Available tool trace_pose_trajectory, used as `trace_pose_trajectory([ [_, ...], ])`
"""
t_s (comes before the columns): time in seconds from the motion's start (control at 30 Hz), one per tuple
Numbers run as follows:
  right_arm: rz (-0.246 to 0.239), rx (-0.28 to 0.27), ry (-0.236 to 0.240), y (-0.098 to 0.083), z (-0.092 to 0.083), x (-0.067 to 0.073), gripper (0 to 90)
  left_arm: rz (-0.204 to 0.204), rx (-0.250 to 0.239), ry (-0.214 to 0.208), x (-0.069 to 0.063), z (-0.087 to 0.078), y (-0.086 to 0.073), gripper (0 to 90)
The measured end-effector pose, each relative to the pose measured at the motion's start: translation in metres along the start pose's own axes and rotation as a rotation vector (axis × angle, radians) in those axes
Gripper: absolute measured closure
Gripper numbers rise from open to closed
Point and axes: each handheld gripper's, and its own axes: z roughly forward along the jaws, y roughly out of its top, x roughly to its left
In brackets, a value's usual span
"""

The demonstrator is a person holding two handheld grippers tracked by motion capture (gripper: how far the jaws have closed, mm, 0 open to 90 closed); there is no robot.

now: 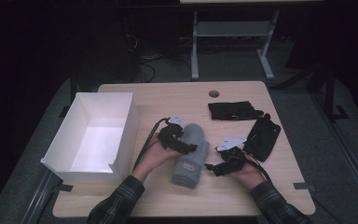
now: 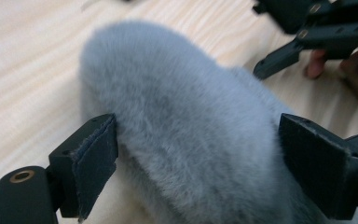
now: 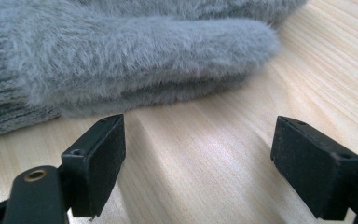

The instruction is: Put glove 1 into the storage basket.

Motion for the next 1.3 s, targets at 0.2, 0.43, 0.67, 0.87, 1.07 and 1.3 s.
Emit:
trace_pose_trajectory([
  [0.2,-0.001,-0.001,0.000,0.000,0.000,0.000,17.8,-0.037,0.008,-0.017,0.005,0.012,-0.010,12.6],
  [0.43,0.000,0.000,-0.001,0.000,0.000,0.000,17.8,-0.054,0.022,-0.028,0.010,0.016,-0.015,12.8],
  [0.67,0.001,0.000,-0.003,0.000,0.000,0.000,17.8,-0.045,0.055,-0.054,0.009,0.017,-0.014,17.8],
  [0.87,0.001,-0.001,-0.003,0.000,0.000,0.000,17.8,-0.036,0.077,-0.124,0.009,0.015,-0.012,42.6],
  [1.07,0.002,0.000,-0.003,0.000,0.000,0.000,17.8,-0.006,0.079,-0.131,0.005,0.013,-0.011,61.4],
  [1.3,0.001,-0.001,-0.003,0.000,0.000,0.000,17.8,-0.024,0.076,-0.124,0.003,0.008,-0.009,71.7],
])
